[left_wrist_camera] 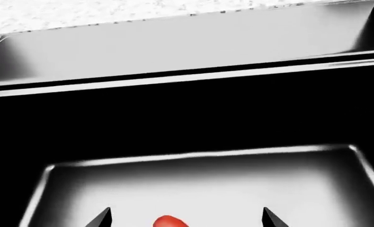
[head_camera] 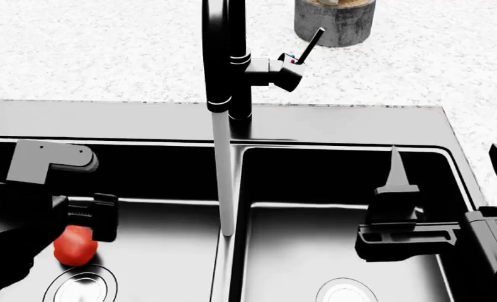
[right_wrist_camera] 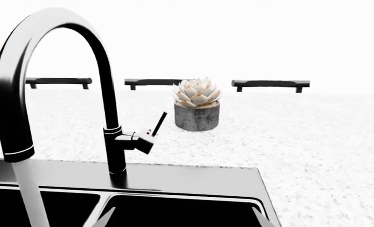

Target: Pick the eggplants and mangos from the sink and place them in one bowl. Place the bell pepper in the other bowl. Then turn off the sink faucet.

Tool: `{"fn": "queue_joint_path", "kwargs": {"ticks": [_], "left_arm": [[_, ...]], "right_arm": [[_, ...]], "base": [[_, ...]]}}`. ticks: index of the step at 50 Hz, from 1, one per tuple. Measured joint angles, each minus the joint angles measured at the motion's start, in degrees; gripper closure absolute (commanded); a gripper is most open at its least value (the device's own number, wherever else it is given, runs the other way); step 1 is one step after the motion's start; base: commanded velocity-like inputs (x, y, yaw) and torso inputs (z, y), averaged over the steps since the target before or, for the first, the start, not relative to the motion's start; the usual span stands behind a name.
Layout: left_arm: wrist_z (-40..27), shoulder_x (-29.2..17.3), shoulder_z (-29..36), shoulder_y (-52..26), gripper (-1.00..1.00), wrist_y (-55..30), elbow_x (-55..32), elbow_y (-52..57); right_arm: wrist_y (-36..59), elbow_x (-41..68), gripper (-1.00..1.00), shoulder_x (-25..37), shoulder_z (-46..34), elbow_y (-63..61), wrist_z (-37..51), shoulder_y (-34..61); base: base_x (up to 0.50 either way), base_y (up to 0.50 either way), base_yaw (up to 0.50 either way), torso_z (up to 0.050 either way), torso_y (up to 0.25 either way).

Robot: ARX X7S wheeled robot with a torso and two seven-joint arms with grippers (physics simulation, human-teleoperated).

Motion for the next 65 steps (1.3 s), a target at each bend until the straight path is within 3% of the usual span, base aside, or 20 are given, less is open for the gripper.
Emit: {"fn": "queue_joint_path", "kwargs": {"ticks": [27,49,50,58,65], "left_arm": [[9.8,8.6,1.1,-2.7,-1.00,12.7,5.6,-27.5],[11.4,10.5,-4.0,-4.5,-1.00,14.1,11.8,-33.8],[11.3,10.5,-4.4,-4.5,1.00,14.0,11.9,-33.8],[11.0,9.9,-6.9,-4.4,1.00,12.8,13.4,-32.1],[6.6,4.9,-9.4,-0.4,1.00,5.2,10.4,-15.1]], "right_arm": [[1.5,3.1,-1.00,1.7,-0.3,-0.1,1.6,2.8],[1.1,2.6,-1.00,1.3,-0.5,0.0,1.1,1.9],[1.1,2.5,-1.00,1.2,-0.5,0.0,1.1,1.9],[1.2,2.7,-1.00,1.3,-0.6,0.0,1.2,2.0],[1.5,2.5,-1.00,1.1,-1.2,0.5,1.0,2.8]], "base": [[0.00,0.00,0.00,0.005,-0.035],[0.00,0.00,0.00,0.013,-0.071],[0.00,0.00,0.00,0.000,0.000],[0.00,0.00,0.00,0.000,0.000],[0.00,0.00,0.00,0.000,0.000]]}}
